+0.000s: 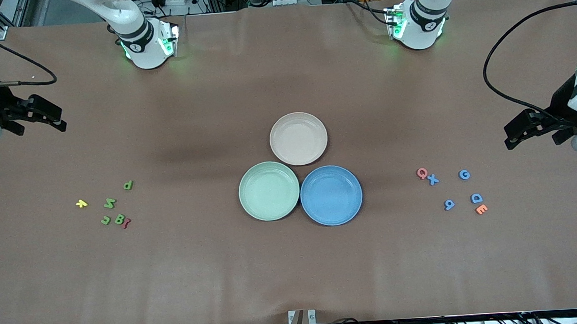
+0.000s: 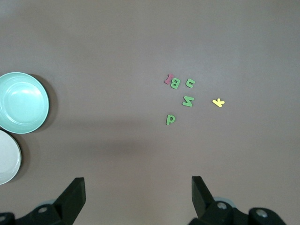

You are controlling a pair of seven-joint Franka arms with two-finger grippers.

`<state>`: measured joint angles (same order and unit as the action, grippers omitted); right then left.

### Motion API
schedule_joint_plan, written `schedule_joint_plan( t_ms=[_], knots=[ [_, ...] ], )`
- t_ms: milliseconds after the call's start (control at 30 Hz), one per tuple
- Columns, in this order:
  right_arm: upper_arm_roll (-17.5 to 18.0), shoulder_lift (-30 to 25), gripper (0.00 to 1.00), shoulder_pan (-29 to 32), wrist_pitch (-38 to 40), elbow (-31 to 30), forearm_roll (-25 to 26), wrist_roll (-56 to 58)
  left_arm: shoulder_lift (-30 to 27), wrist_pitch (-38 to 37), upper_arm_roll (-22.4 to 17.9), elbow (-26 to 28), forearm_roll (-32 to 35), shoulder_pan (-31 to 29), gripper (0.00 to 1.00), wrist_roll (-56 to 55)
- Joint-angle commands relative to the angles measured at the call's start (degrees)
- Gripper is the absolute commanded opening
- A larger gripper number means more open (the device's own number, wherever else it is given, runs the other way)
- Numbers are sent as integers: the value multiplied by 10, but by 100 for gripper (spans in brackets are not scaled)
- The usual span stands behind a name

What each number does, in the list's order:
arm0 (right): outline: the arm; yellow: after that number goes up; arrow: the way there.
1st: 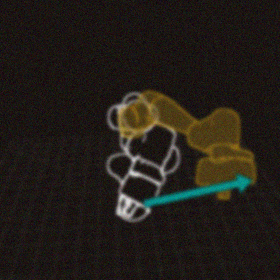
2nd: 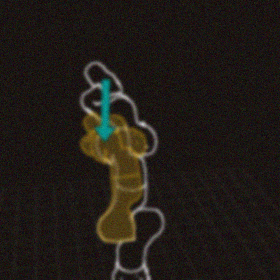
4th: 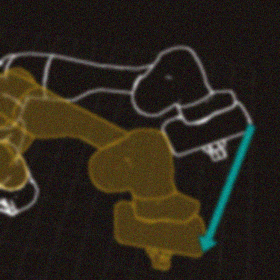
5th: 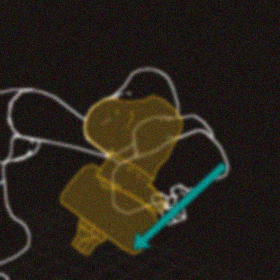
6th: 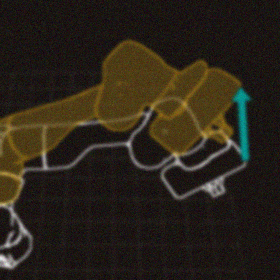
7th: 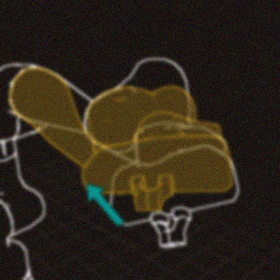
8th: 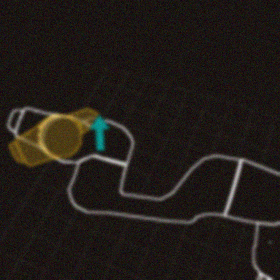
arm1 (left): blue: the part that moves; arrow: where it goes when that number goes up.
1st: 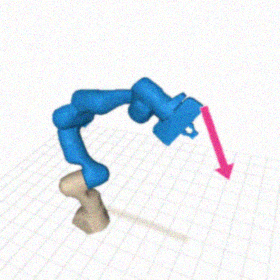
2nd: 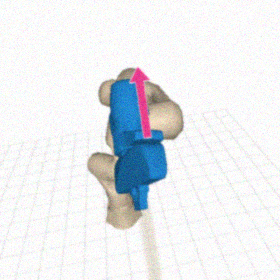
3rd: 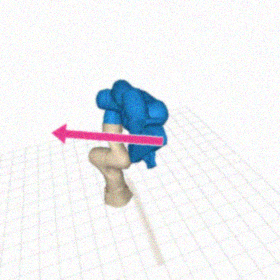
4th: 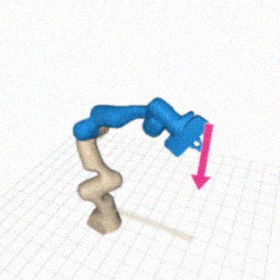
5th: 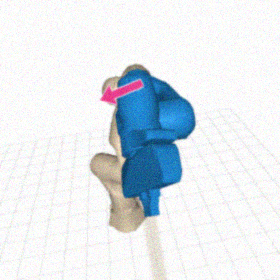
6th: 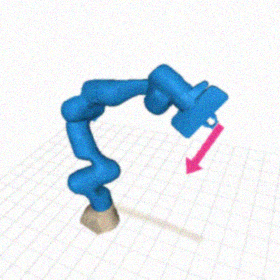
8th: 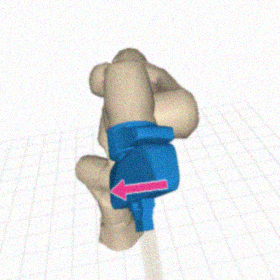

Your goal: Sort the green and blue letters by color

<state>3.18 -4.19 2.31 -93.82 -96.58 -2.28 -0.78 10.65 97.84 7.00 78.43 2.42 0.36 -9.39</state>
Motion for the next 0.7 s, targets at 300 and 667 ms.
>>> schedule_joint_plan(
  t_ms=[300, 667],
  knots=[
    [6, -7, 100, 5, 15, 2, -8, 6, -12, -9, -1, 1, -11, -1, 100, -18],
    [5, -6, 100, 5, 15, -5, -8, 7, -8, -9, -2, 3, -7, -3, 100, -18]
  ],
)
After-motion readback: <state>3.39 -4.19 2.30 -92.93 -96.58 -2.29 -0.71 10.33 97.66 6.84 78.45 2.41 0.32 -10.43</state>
